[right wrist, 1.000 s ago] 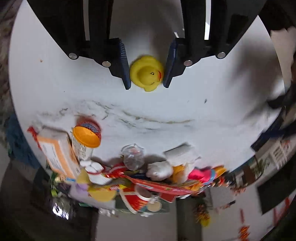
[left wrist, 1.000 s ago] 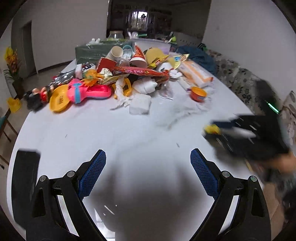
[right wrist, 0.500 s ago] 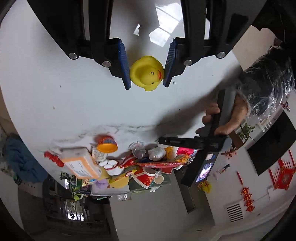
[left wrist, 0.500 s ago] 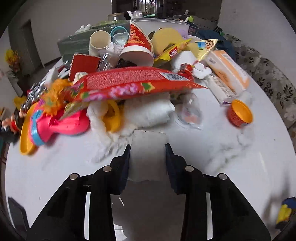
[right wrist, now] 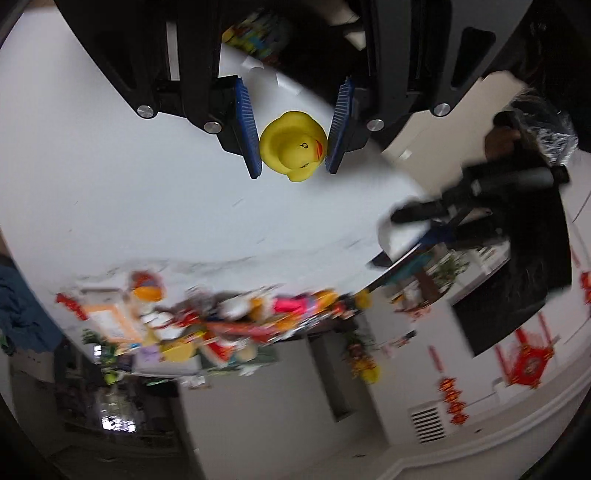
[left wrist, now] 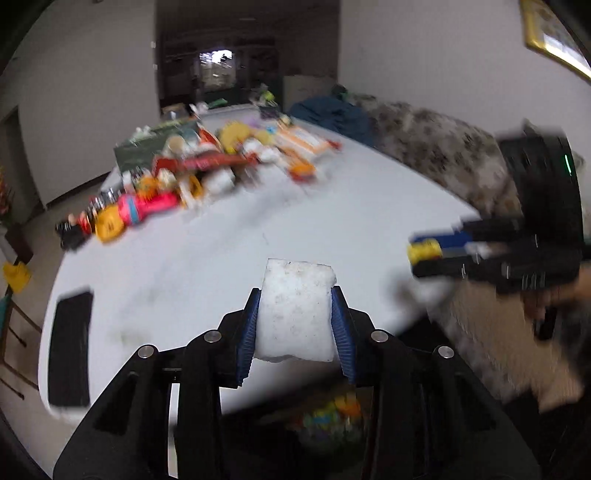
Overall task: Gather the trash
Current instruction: 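Grasp the yellow rubber duck with the right gripper while the left gripper grasps the white block, then carry the duck and white block to the box and release both, then grasp the orange lid with the right gripper while the left gripper grasps the clear plastic cup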
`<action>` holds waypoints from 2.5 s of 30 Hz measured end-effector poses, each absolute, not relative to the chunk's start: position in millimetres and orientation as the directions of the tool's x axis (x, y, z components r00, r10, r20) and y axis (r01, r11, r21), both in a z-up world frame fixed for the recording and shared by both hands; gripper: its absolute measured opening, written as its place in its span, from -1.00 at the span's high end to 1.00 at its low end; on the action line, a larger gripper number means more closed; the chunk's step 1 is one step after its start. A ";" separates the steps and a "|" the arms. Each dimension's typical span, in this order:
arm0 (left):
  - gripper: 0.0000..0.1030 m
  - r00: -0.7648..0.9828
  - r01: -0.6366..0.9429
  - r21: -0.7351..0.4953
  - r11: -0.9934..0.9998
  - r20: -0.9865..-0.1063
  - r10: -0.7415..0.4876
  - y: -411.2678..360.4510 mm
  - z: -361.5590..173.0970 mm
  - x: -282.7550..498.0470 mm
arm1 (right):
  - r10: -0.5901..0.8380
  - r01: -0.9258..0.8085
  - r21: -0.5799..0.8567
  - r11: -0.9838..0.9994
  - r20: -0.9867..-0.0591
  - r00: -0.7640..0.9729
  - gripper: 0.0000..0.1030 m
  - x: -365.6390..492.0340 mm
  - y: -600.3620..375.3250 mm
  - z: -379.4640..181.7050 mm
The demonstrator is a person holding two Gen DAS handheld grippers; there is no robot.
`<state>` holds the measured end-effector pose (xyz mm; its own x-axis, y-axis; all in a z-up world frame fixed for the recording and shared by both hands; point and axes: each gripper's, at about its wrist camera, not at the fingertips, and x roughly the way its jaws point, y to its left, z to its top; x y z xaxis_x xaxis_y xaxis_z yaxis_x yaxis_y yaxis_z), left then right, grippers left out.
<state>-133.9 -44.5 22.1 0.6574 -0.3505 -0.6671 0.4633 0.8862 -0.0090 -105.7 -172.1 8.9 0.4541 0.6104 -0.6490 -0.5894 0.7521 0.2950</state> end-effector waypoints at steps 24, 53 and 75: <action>-0.67 0.583 0.495 -0.113 0.862 -0.692 -0.426 -24.1 -24.1 -130.7 | 0.450 -0.533 0.114 0.838 -0.698 0.557 -0.55 -32.7 -179.1 18.9; -0.72 0.543 0.271 -0.193 0.943 -0.778 -0.315 -115.3 -25.5 173.3 | 0.367 -0.363 0.168 0.916 -0.714 0.596 0.06 104.1 -237.0 -2.4; 0.23 0.703 0.309 0.026 0.951 -0.680 -0.210 -89.5 29.8 -40.3 | 0.515 -0.486 0.245 0.839 -0.649 0.560 0.06 -19.1 -200.1 12.8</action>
<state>-40.3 -89.5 29.8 0.7026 -0.2096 -0.6801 0.3086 0.9508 0.0258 -19.1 -200.1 12.8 0.5599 0.5146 -0.6494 -0.4863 0.8387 0.2453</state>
